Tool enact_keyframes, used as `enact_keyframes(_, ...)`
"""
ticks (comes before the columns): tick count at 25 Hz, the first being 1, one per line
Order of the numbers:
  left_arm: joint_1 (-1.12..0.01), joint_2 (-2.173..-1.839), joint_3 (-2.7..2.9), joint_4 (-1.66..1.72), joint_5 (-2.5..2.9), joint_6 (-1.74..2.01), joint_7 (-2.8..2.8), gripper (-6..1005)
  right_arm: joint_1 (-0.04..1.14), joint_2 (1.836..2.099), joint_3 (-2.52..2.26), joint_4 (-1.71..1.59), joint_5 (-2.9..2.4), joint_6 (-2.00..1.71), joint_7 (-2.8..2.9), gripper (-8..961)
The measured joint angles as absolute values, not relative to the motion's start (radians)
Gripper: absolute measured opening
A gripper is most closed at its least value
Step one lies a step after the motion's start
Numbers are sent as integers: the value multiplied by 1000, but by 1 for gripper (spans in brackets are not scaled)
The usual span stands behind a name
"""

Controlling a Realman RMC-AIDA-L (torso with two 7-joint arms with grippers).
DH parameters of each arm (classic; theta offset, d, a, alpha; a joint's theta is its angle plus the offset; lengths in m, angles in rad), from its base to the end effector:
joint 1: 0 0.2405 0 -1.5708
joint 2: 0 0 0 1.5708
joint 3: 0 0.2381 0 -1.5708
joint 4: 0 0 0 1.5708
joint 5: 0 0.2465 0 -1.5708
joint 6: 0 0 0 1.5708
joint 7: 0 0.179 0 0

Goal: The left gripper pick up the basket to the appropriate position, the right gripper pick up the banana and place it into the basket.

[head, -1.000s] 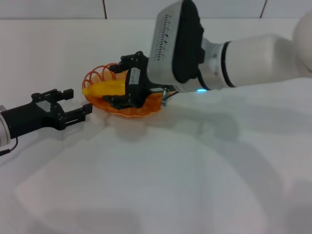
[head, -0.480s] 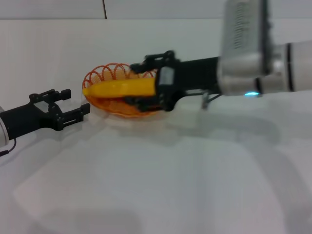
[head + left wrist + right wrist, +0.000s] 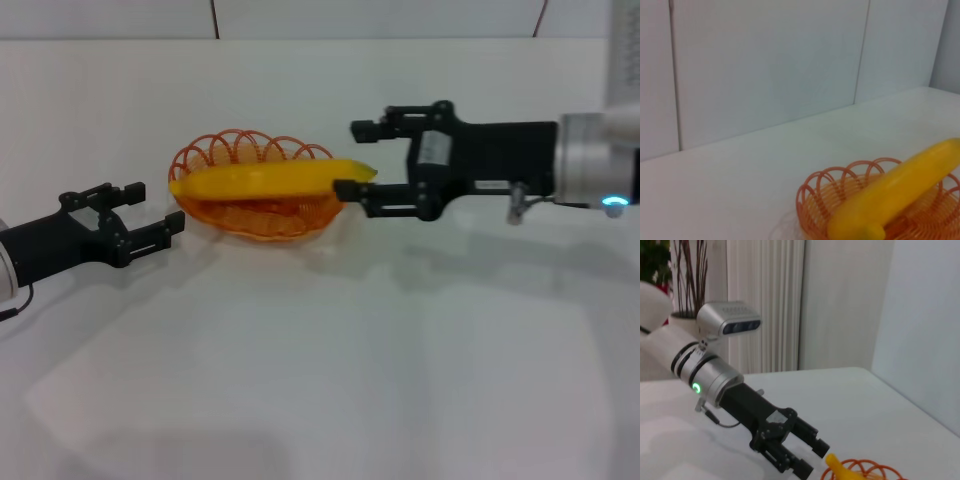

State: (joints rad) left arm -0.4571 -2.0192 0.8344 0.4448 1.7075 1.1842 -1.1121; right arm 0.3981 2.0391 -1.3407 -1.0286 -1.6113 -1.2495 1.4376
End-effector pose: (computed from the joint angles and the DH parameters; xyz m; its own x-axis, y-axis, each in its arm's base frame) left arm -0.3260 0.3780 -0.0300 0.8084 0.3170 0.4960 0.5458 -0.7193 -0.4298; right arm 0.1732 0.3853 -0.0355 0.9042 -0.0649 -0.4222 -0.1996 -0.9380 -0.2834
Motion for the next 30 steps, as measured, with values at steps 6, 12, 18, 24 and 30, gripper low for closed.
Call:
enact_keyframes(6, -457, -2020, 834, 445, 1707, 1184, -1112, 741, 403, 2036, -1196, -883, -1594, -1336, 1336, 701)
enact_keyframes(12, -456, -2020, 833, 445, 1706, 1184, -1111, 741, 404, 2033, -1178, -827, -1600, -1336, 1317, 701)
enact_keyframes(18, -449, -2027, 833, 449, 1706, 1183, -1097, 741, 402, 2028, -1154, -772, -1603, -1345, 1296, 701)
enact_keyframes(24, -448, -2028, 833, 449, 1706, 1181, -1094, 741, 402, 2026, -1138, -732, -1614, -1348, 1278, 700)
enact_keyframes(30, -448, -2029, 833, 449, 1700, 1181, -1086, 741, 401, 2026, -1134, -714, -1633, -1337, 1276, 700)
